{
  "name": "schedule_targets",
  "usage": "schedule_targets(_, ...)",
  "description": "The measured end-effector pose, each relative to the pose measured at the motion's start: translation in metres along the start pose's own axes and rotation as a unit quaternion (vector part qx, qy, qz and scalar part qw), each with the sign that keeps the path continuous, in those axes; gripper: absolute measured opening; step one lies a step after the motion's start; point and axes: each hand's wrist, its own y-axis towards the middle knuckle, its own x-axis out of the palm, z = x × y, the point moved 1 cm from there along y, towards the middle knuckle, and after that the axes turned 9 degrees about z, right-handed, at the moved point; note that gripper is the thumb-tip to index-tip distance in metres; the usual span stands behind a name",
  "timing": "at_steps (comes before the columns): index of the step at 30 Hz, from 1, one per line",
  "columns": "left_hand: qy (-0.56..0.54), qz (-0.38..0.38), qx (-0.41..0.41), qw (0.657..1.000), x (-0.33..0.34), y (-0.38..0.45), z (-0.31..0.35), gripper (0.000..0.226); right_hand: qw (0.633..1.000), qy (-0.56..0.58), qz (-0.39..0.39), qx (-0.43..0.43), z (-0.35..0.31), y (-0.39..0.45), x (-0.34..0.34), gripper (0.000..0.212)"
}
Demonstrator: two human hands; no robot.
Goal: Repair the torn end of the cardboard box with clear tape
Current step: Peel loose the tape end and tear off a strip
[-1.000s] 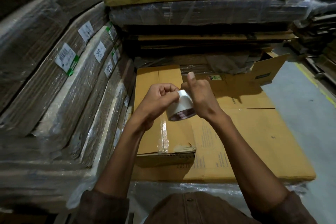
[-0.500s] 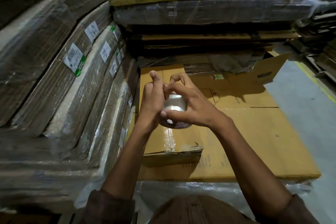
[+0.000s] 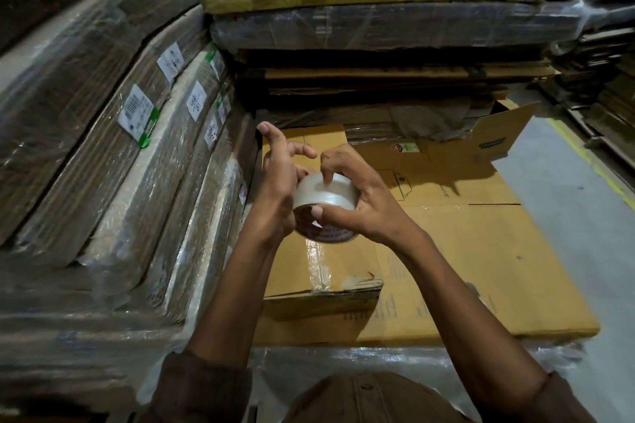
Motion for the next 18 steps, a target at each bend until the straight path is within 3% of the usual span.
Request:
schedule_targets(10,-0.103,0.027,-0.051,0.993,-0.001,0.013,0.002,0.075,0.997,0.045,0.048,0.028,0.003,-0.002,-0.009,0.04)
schedule_targets(18,-0.216,0.045,-0.125,0.967,-0.003,0.019,0.004,0.07,0.99,0.101,0.1,0.018,0.002,0.0,-0.007,0.039)
